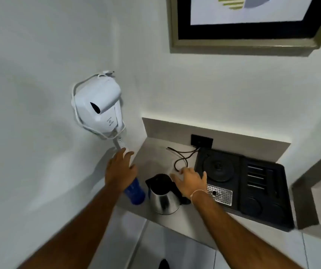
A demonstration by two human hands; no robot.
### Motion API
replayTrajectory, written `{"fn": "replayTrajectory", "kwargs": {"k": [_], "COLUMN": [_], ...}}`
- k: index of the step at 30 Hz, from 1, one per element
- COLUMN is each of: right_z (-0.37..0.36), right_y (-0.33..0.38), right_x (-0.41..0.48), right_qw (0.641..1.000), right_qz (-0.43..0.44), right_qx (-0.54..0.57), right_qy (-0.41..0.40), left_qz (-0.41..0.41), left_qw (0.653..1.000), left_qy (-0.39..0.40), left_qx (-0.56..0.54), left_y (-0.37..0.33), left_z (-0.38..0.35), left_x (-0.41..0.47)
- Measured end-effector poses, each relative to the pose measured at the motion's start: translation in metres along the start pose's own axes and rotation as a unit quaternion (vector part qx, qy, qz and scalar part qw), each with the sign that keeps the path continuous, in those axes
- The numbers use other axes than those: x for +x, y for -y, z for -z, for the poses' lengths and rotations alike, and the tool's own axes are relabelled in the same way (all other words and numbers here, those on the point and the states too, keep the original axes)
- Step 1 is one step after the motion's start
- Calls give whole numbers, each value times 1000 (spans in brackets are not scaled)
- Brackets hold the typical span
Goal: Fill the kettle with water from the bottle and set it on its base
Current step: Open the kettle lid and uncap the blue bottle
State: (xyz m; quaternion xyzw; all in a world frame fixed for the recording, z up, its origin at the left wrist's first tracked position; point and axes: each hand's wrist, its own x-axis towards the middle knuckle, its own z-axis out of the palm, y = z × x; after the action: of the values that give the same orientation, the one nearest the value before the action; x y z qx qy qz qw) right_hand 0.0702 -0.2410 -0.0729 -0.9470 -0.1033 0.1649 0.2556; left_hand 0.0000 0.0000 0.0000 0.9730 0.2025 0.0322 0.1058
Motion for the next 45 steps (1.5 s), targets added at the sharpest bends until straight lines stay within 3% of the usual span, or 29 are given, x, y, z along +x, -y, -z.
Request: {"fn": "replayTrajectory", "kwargs": {"k": [5, 10, 15, 30, 35, 39, 45], "right_z": [-39, -47, -53, -63, -55, -47, -38], "right_y": [6, 23, 37, 31, 9, -11, -27], "right_x": [-10, 0, 4, 12, 12, 8, 9], "right_qw": [993, 990, 992, 987, 970, 956, 950], "right_qz": [-101, -114, -110, -103, -119, -113, -73], "right_qx": [2, 46, 6, 110, 194, 245, 261], "right_qy": [60, 62, 64, 56, 83, 117, 157], "left_qz": [2, 17, -16, -88, -63, -34, -117], "left_qw": [995, 976, 973, 982, 979, 994, 954], "left_qy": [79, 140, 131, 70, 77, 62, 188], "left_qx": [-65, -167, -189, -152, -178, -89, -202], "left_y": [47, 80, 100, 113, 116, 109, 120], "left_z": [-3, -11, -21, -31, -23, -22, -24], "left_x": [9, 11, 3, 2, 8, 19, 19]}}
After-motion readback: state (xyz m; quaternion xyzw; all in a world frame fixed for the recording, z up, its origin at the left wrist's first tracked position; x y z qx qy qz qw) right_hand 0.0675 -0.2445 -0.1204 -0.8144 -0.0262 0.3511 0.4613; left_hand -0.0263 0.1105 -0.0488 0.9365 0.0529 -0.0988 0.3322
